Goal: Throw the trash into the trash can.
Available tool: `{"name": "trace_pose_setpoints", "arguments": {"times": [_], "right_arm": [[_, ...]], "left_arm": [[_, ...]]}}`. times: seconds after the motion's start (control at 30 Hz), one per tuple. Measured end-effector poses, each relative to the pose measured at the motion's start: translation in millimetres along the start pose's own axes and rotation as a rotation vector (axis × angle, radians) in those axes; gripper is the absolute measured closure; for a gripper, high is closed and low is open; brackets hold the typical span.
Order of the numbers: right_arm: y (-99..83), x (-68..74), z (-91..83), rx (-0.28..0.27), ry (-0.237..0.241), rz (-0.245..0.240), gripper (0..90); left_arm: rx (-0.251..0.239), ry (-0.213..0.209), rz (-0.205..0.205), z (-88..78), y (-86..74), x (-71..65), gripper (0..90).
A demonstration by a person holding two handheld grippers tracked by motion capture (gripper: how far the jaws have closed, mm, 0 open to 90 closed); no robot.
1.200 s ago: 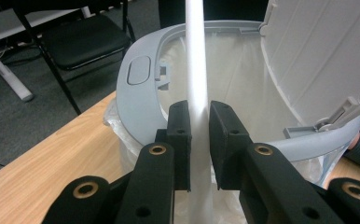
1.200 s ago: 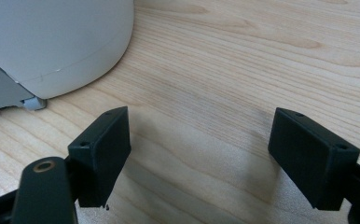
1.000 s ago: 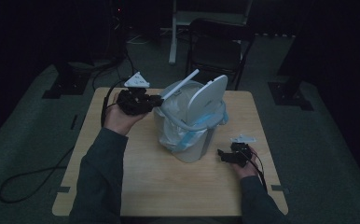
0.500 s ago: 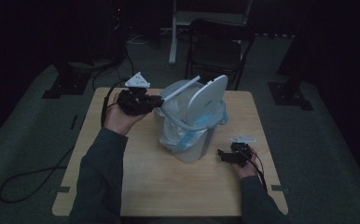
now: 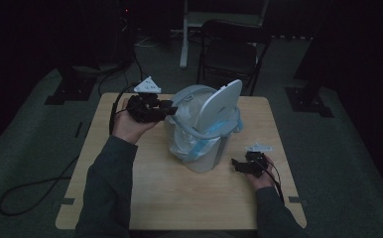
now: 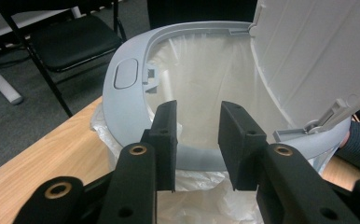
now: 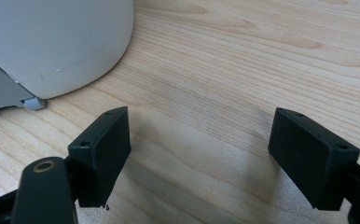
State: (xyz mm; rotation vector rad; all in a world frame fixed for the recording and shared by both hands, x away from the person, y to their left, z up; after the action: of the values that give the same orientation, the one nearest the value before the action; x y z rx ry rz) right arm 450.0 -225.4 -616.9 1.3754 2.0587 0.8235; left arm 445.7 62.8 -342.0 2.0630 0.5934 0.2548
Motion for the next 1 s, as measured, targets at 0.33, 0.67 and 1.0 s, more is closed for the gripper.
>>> {"name": "trace_pose_setpoints", "arguments": {"times": [0.33,0.67,1.0], "right_arm": [[0.0,0.0,0.0,0.0,0.0,0.0,19.7],[0.0,0.0,0.0,0.0,-0.001,0.0,19.7],[-0.3,1.7,-0.1,0.002,0.009,-0.008,18.4]], "left_arm": [[-0.015,0.045,-0.013,-8.4,-5.9,9.5,63.1],[-0.037,0.084,-0.045,-19.4,-20.2,20.3,61.3],[-0.052,0.106,-0.066,-26.0,-29.9,26.4,59.5]]}}
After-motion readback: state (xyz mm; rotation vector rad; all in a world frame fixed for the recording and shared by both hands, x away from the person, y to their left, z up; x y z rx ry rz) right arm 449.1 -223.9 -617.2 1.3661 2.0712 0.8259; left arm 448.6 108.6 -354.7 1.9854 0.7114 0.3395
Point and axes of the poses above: each handheld gripper's, and its own axes: z roughly forward along the jaws, y roughly out of its top, x roughly to its left, the point moved 10 cm from there along z, roughly forward along the jaws, and after that the axes turned 8 degrees about -y, right-handed, at the moved point
